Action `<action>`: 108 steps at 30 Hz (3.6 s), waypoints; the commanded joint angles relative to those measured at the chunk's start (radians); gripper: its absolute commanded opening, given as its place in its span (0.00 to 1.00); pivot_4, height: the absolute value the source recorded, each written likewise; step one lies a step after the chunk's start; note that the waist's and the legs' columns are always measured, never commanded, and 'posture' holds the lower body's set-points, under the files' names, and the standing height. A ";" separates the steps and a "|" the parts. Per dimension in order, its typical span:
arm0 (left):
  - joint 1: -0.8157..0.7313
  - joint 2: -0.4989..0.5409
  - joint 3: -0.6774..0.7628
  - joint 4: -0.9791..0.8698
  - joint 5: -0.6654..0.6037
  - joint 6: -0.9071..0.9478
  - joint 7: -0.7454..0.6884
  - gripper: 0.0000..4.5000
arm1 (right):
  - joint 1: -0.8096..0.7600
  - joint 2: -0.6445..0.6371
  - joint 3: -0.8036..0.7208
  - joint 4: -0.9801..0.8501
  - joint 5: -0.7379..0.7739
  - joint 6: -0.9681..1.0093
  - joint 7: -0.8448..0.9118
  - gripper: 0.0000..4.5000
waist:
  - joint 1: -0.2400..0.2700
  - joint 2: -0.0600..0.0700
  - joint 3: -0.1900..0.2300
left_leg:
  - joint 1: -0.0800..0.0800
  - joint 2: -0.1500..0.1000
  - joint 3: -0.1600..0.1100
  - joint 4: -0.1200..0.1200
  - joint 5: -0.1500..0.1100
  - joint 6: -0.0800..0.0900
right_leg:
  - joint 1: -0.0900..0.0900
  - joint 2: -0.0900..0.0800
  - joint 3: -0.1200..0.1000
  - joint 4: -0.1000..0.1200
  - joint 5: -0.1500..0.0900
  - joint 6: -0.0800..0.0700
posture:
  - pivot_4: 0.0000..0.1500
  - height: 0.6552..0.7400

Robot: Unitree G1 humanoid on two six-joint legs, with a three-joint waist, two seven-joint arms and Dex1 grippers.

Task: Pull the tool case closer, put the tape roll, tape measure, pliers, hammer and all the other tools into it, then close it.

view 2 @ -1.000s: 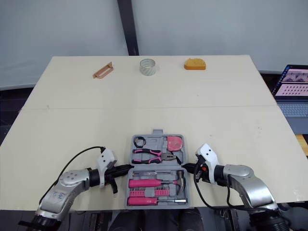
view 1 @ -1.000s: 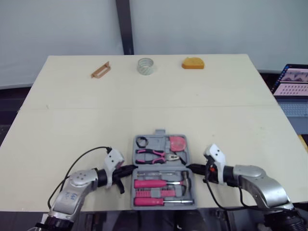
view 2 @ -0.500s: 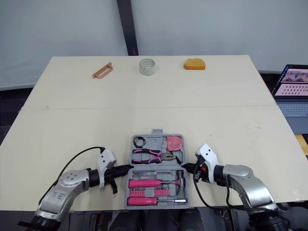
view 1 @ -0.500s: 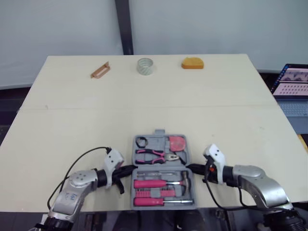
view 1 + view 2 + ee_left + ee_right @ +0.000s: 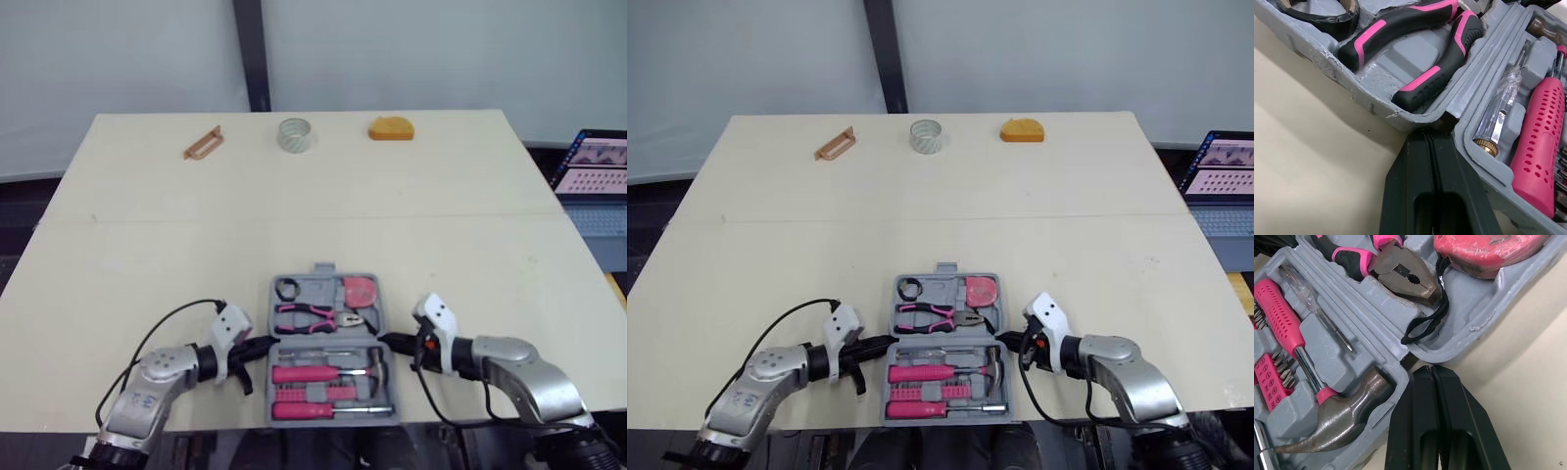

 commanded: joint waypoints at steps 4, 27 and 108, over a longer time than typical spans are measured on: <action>0.017 -0.001 -0.038 -0.013 0.008 0.007 -0.004 0.00 | -0.011 0.023 0.025 -0.042 0.022 -0.024 0.010 0.02 | 0.000 0.000 0.000 | 0.000 0.000 0.000 0.000 0.000 0.000 | 0.000 0.000 0.000 0.000 0.000 0.000 | 1.00 1.00; 0.009 0.105 0.075 0.060 -0.013 -0.043 -0.046 0.00 | -0.013 -0.072 -0.083 0.033 0.050 -0.051 0.067 0.02 | 0.000 0.000 0.000 | 0.000 0.000 0.000 -0.001 0.000 0.000 | 0.000 0.000 0.000 0.000 0.000 0.000 | 1.00 1.00; 0.118 0.204 -0.080 -0.112 -0.053 -0.059 -0.200 0.00 | -0.410 0.072 -0.185 0.196 0.454 0.494 0.083 0.99 | -0.024 0.002 0.001 | 0.000 0.000 0.002 -0.005 0.000 0.000 | -0.003 0.000 0.000 -0.001 0.000 0.000 | 1.00 1.00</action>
